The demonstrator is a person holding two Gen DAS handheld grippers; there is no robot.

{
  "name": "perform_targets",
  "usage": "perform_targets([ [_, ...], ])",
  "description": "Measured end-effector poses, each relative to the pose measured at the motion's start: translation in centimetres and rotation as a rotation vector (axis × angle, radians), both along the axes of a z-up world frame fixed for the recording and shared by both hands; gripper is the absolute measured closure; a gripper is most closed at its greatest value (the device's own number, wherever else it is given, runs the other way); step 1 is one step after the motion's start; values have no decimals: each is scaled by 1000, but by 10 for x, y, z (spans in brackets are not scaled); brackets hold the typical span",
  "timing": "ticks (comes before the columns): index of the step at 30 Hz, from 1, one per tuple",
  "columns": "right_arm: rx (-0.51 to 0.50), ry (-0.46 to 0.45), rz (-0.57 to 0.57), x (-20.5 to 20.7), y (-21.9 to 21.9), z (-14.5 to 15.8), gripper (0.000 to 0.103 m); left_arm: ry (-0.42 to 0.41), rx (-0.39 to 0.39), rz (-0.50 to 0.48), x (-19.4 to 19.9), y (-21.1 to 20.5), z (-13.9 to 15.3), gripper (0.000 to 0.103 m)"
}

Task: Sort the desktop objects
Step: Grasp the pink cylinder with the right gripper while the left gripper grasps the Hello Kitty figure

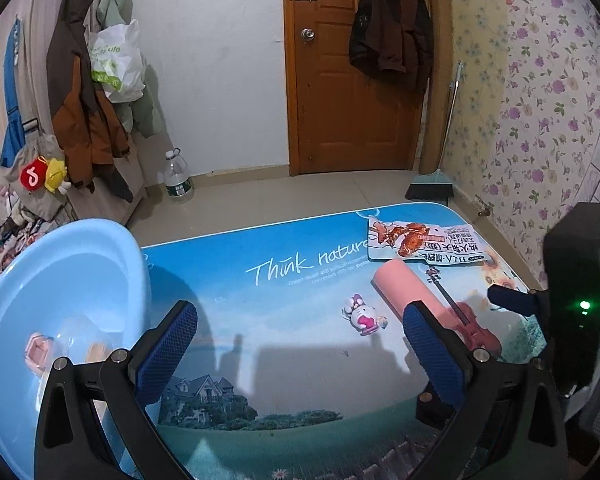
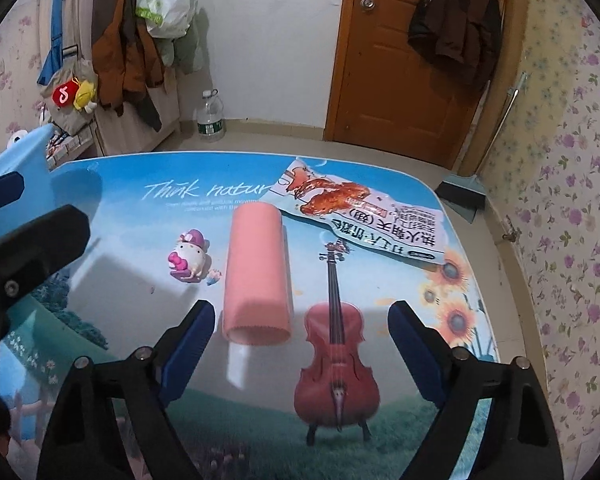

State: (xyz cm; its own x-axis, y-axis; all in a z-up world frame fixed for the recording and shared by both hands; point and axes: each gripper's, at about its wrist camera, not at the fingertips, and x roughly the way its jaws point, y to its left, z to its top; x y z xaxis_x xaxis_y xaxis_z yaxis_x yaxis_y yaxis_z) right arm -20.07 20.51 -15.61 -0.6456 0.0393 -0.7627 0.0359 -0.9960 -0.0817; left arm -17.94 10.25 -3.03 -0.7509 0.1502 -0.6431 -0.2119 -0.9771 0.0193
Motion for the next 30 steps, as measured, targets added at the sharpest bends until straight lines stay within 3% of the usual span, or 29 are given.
perform_targets([
  [4, 0, -29, 14, -8, -2, -6, 29, 3, -2, -7, -4, 1, -1, 0],
  [6, -7, -32, 28, -9, -3, -8, 45, 1, -2, -7, -5, 3, -1, 0],
  [9, -2, -21, 30, -6, -4, -7, 62, -1, -3, -5, -5, 4, -3, 0],
  [30, -77, 18, -51, 36, 46, 2, 67, -34, -62, -34, -5, 45, -16, 0],
])
